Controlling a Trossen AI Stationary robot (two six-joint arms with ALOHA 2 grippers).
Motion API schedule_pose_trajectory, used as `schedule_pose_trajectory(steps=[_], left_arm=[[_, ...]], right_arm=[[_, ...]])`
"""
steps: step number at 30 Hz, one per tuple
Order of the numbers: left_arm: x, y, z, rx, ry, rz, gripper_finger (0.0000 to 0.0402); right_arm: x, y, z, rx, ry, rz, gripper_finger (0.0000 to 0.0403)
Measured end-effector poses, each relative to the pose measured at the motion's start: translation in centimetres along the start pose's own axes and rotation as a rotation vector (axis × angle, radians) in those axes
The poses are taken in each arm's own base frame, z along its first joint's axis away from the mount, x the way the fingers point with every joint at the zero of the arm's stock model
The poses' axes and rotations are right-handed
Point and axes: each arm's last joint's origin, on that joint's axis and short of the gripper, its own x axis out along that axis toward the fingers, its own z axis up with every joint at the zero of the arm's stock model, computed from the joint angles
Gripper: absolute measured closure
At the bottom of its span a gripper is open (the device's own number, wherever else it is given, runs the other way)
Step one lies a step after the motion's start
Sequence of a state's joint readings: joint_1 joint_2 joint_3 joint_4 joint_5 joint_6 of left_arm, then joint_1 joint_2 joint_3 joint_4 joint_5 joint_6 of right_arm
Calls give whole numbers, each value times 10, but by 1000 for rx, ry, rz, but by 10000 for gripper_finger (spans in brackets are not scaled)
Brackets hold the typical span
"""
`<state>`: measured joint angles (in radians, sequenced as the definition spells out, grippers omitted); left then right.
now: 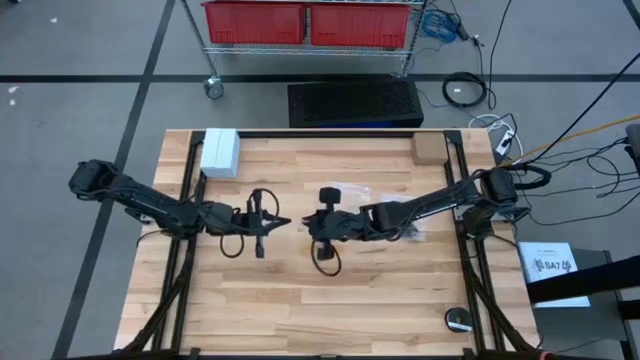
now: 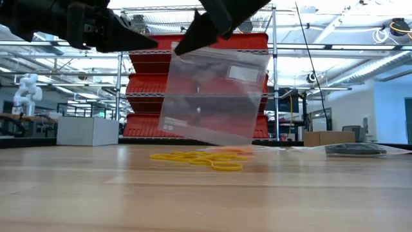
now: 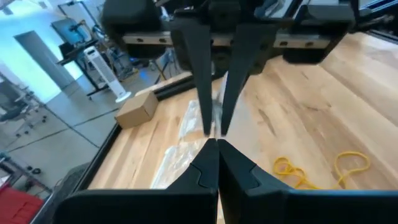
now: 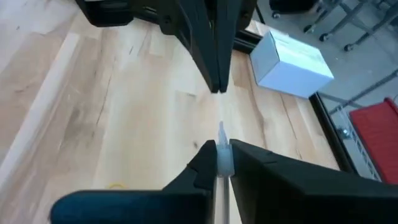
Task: Sort rubber bands
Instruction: Open the left transparent zip bag
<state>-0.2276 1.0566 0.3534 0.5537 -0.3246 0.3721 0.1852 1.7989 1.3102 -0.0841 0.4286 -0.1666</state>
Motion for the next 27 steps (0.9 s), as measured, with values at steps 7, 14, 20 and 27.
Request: schedule_pose_trajectory(steps=[7, 14, 20, 27], left_arm=[[-2, 1, 1, -40, 4, 16, 401], [3, -2, -3, -101, 17, -2, 354], [14, -4, -2, -132, 1, -27, 294], [34, -3, 0, -150, 48, 19, 264]], right_arm=[[-9, -1, 0, 8, 30, -5, 391], [-10, 0, 4, 9, -7, -8, 392], [-10, 1, 6, 7, -28, 1, 393], [-12, 4, 8, -1, -36, 7, 393]])
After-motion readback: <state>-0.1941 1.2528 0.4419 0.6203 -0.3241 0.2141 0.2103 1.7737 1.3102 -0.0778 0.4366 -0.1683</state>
